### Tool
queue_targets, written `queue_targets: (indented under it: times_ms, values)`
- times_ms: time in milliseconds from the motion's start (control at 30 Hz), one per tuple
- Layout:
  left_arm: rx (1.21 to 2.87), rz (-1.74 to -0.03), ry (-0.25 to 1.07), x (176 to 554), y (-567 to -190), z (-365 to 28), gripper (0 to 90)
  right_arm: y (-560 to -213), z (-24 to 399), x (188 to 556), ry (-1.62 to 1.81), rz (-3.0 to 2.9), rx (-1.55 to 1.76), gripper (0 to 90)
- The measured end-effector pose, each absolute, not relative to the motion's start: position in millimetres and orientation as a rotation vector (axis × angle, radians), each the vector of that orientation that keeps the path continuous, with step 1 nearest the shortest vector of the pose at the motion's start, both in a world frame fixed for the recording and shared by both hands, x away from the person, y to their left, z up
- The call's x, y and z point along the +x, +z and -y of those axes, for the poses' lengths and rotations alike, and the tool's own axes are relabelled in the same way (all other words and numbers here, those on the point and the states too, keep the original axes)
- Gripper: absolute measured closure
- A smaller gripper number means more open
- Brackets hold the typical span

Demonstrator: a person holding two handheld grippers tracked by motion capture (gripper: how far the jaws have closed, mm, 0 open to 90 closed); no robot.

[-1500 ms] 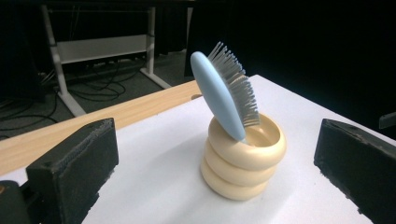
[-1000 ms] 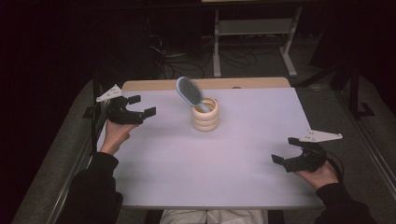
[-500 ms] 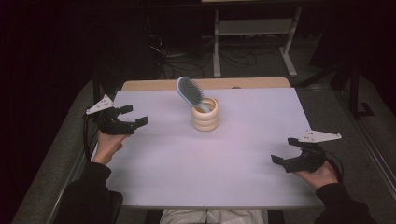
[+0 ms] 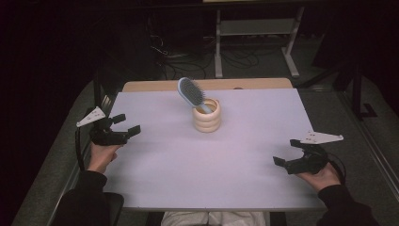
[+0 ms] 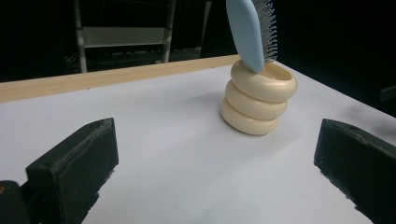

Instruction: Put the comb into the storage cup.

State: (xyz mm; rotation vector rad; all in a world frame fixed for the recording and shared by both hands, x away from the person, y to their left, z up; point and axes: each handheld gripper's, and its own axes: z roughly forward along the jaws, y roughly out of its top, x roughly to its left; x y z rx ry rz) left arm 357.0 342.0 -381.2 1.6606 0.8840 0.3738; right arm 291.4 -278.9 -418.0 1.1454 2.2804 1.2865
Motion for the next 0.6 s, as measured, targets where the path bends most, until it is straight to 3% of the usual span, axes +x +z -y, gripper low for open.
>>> queue_targets:
  times_ms: [600]
  values:
    - [1.651, -0.869, 0.42, 332.4, -391.1, -355.6, 0.0, -418.2, 279.7, 290.8, 1.29, -2.278, 1.148, 0.0]
